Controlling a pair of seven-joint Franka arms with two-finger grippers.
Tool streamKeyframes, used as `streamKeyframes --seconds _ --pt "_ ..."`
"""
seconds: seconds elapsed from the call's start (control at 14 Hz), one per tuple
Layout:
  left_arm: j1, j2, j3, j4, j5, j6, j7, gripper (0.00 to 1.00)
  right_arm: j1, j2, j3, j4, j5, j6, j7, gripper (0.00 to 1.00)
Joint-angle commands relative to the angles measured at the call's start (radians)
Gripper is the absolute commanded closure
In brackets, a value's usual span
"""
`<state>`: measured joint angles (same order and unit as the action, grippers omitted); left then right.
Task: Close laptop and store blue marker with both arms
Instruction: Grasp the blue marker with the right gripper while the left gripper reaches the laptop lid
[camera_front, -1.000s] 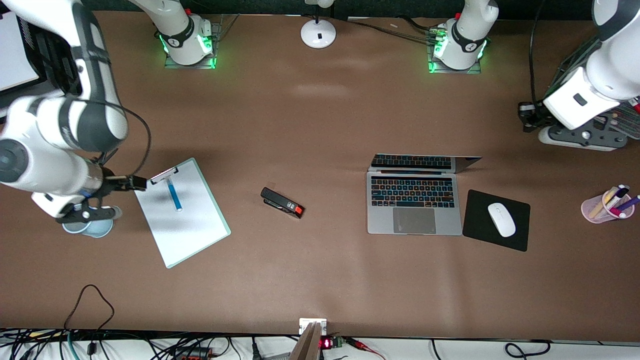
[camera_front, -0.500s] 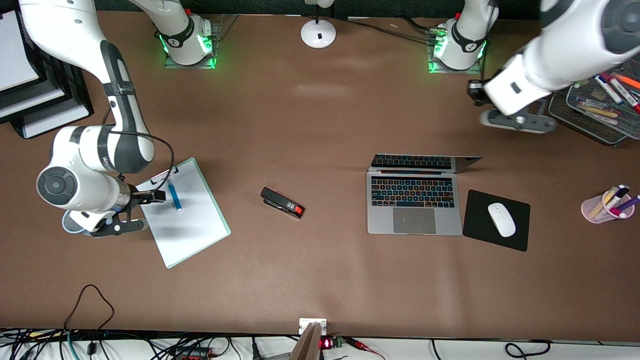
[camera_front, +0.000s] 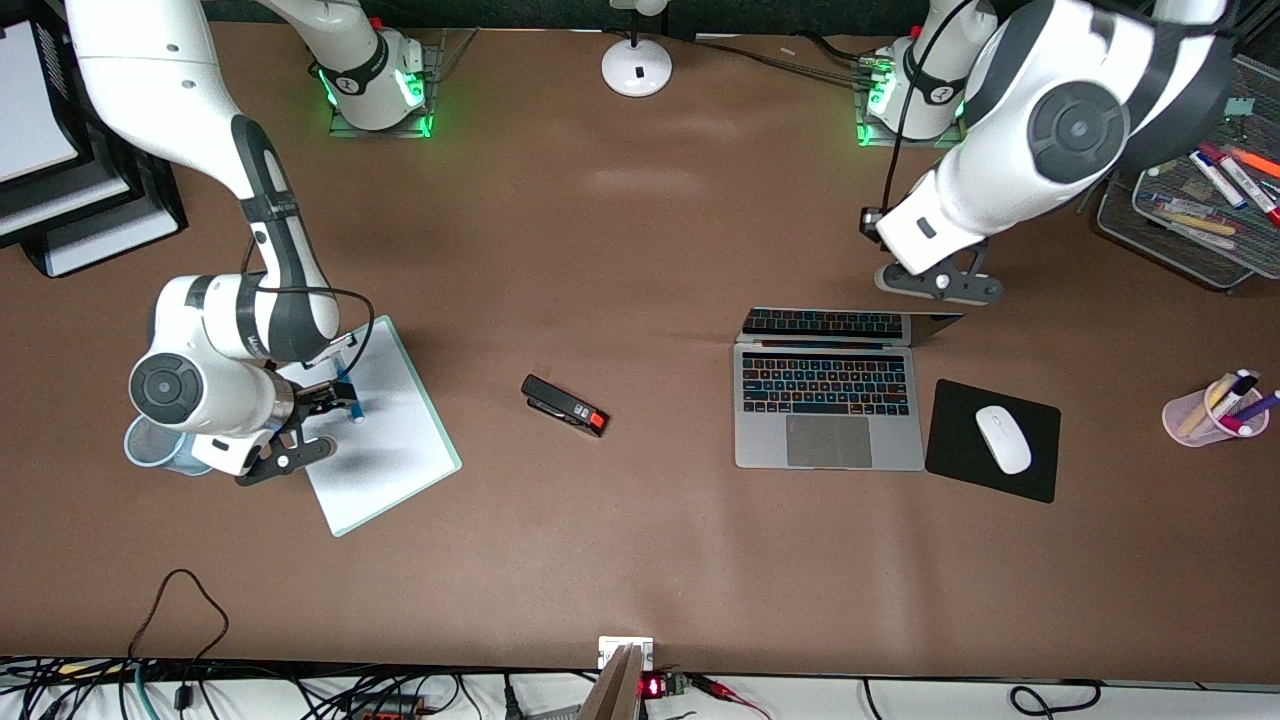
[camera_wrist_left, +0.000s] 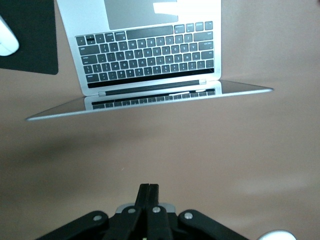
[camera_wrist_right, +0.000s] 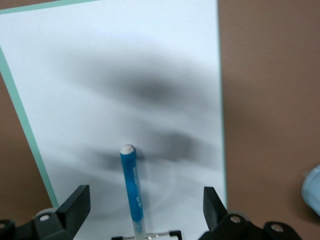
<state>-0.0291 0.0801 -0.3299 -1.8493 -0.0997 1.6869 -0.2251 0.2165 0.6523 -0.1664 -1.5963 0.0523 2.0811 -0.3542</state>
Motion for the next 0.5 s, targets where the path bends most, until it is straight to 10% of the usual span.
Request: streamKeyframes --seconds 0.0,0.43 --pt "0.009 -0.025 -0.014 -0.106 -0.02 0.129 -0.008 1.0 -0.017 0.01 0.007 -0.008 0.046 0.017 -0.038 0.0" --pt "0.011 0.033 -0.012 -0.176 -0.003 0.344 -0.007 1.0 -0.013 0.032 0.005 -0.011 0.046 0.025 -0.04 0.11"
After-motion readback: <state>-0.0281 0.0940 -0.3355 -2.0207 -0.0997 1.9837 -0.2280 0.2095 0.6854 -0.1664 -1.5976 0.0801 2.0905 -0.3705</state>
